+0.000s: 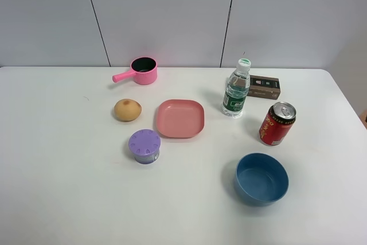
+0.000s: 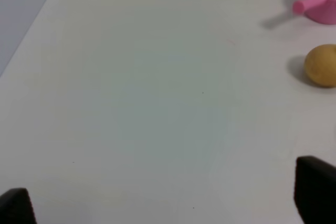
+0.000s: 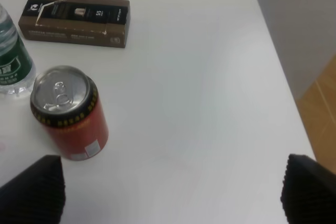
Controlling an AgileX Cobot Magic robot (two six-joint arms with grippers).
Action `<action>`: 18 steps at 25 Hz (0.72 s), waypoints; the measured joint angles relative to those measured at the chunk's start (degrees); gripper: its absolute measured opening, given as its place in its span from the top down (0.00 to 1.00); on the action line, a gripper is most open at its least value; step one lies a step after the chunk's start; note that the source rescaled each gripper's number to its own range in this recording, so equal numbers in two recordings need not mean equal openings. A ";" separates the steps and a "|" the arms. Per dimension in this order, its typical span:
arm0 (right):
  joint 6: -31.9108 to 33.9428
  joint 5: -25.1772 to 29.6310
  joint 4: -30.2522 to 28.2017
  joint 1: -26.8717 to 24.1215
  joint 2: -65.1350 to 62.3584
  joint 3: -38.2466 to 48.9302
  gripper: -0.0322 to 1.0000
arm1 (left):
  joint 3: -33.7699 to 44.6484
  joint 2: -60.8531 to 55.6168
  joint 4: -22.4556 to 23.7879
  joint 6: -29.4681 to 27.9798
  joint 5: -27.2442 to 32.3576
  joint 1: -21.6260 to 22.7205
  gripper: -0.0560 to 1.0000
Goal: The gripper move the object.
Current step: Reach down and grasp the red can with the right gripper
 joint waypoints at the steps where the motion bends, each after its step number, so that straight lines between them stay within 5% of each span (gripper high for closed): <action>1: -0.06 -1.40 0.24 0.00 1.69 0.00 0.00 | 0.00 0.00 0.00 0.00 0.00 0.00 0.00; 18: -6.46 -14.47 4.62 0.00 24.40 0.85 0.00 | 0.00 0.00 0.00 0.00 0.00 0.00 0.00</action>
